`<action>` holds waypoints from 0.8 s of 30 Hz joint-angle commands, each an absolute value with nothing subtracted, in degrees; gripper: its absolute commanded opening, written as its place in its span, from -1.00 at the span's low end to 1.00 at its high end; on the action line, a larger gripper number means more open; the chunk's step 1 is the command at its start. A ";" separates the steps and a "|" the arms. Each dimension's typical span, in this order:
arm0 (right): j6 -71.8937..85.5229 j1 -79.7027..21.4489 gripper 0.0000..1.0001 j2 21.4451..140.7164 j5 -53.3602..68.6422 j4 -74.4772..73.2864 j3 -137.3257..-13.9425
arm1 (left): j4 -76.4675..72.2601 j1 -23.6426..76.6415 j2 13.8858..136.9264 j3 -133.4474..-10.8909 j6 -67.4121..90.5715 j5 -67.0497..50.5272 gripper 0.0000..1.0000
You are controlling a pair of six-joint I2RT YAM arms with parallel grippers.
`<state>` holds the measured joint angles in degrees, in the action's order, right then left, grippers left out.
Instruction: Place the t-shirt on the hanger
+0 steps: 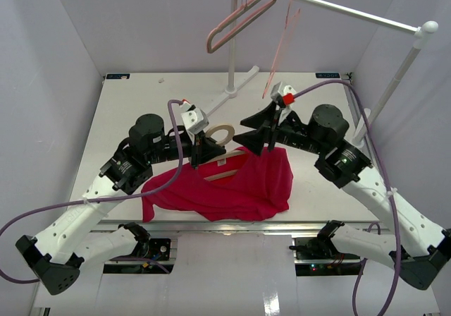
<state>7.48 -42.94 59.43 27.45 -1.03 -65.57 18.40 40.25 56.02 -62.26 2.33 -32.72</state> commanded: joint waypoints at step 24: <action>7.47 -42.89 -0.11 47.78 -9.08 -8.61 -49.53 | 22.06 40.17 46.47 -66.44 3.94 -17.65 -1.00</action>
